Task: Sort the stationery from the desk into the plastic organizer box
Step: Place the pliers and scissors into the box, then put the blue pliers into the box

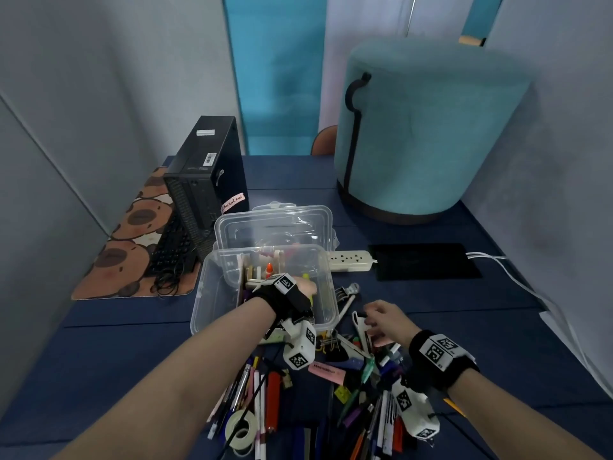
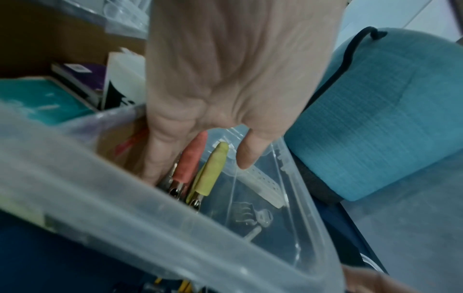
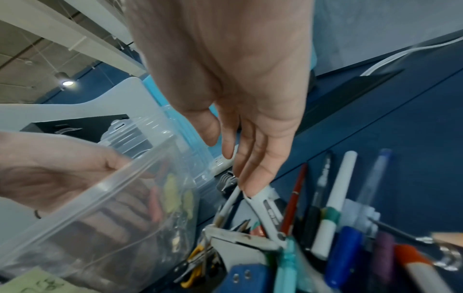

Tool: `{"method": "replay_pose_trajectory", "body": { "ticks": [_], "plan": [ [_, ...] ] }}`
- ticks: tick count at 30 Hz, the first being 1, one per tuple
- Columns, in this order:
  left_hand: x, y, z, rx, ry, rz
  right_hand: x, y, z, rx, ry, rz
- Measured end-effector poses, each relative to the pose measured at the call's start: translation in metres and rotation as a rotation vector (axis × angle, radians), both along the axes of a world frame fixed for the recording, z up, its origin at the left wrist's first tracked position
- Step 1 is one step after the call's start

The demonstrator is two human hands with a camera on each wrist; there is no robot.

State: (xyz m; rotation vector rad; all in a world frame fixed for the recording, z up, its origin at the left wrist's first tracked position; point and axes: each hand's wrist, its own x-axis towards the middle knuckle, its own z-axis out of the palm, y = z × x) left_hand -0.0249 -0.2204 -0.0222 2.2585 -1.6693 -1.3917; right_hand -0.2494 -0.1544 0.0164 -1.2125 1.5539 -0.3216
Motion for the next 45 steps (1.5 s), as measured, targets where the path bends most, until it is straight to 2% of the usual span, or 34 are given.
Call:
{"method": "replay_pose_trajectory", "body": {
  "ticks": [2,4,9,13,17,19,22,24,26,28,30,32,36,40,42,45],
  "plan": [
    [-0.004,0.012,0.018,-0.016,0.033,-0.037,-0.009,0.005,-0.001,-0.004,-0.002,-0.039],
    [-0.003,0.016,0.019,-0.043,0.113,0.036,-0.016,0.009,-0.002,-0.01,0.016,-0.064],
    [-0.002,0.019,0.028,-0.06,0.159,0.051,-0.026,0.019,-0.002,-0.025,0.031,-0.077],
    [-0.001,0.025,0.033,-0.071,0.146,0.041,-0.038,0.025,0.005,-0.045,0.026,-0.106],
    [-0.004,0.037,0.051,-0.097,0.06,-0.062,-0.058,0.033,0.011,-0.054,0.041,-0.133],
    [-0.007,0.047,0.07,-0.186,0.041,-0.11,-0.071,0.039,0.011,-0.06,0.057,-0.133],
    [-0.011,0.078,0.096,-0.522,0.094,-0.122,-0.086,0.052,0.008,-0.062,0.098,-0.146],
    [-0.014,0.107,0.104,-0.72,0.123,-0.209,-0.09,0.063,0.0,-0.062,0.134,-0.14],
    [-0.015,0.137,0.103,-0.799,0.112,-0.349,-0.086,0.074,-0.009,-0.053,0.166,-0.092],
    [-0.009,0.163,0.095,-0.774,0.041,-0.469,-0.072,0.087,-0.015,-0.061,0.206,0.011],
    [0.004,0.186,0.082,-0.768,-0.042,-0.492,-0.052,0.102,-0.016,-0.11,0.249,0.135],
    [0.025,0.204,0.062,-0.754,-0.102,-0.439,-0.03,0.116,-0.019,-0.175,0.273,0.274],
    [0.064,0.231,0.021,-0.506,-0.213,-0.324,0.017,0.143,-0.033,-0.209,0.271,0.434],
    [0.075,0.248,0.003,-0.428,-0.257,-0.27,0.062,0.163,-0.049,-0.211,0.437,0.634],
    [0.075,0.253,0.003,-0.436,-0.253,-0.262,0.076,0.167,-0.055,-0.164,0.512,0.662],
    [0.074,0.255,0.002,-0.447,-0.202,-0.238,0.085,0.162,-0.059,-0.124,0.515,0.618]
  ]
}}
